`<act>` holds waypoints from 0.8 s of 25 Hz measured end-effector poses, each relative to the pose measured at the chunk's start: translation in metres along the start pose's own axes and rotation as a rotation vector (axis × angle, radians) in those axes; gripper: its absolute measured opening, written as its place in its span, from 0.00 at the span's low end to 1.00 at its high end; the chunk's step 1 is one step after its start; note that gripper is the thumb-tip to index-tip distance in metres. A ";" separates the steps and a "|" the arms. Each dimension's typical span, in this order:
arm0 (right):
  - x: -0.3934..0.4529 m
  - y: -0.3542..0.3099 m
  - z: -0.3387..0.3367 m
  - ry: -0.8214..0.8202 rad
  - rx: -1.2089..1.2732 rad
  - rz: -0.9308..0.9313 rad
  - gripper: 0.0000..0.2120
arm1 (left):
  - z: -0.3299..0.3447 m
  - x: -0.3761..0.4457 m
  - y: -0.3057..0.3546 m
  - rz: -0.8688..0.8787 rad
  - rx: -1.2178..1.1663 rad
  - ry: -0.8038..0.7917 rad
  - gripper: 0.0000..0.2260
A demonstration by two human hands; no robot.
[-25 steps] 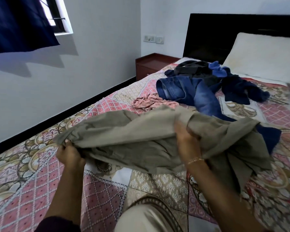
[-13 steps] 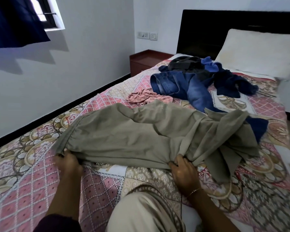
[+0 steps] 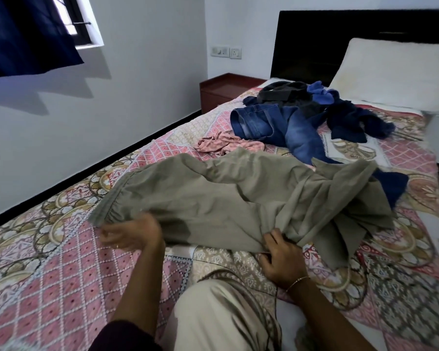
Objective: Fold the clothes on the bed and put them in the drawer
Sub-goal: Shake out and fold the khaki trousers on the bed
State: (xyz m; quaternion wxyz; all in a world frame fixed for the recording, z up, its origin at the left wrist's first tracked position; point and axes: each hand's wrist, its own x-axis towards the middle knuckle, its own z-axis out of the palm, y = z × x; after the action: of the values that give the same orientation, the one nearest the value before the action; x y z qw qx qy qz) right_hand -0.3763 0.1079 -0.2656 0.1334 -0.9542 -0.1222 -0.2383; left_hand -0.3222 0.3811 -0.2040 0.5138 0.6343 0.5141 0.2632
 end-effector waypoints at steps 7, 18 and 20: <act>0.011 0.040 -0.019 0.332 0.169 0.576 0.11 | 0.070 -0.156 0.048 0.975 0.420 -1.043 0.20; 0.019 0.112 -0.040 -0.386 -0.154 0.572 0.17 | 0.110 -0.234 -0.019 1.286 0.791 -0.922 0.30; 0.029 0.117 -0.041 -0.418 -0.182 0.554 0.18 | 0.116 -0.233 -0.011 1.086 0.531 -0.975 0.17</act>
State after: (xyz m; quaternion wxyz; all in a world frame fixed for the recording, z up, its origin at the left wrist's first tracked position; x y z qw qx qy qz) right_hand -0.3343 -0.0089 -0.2399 0.0795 -0.9872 0.1384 -0.0025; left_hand -0.3035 0.1208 -0.2073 0.3117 0.9434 -0.1069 0.0373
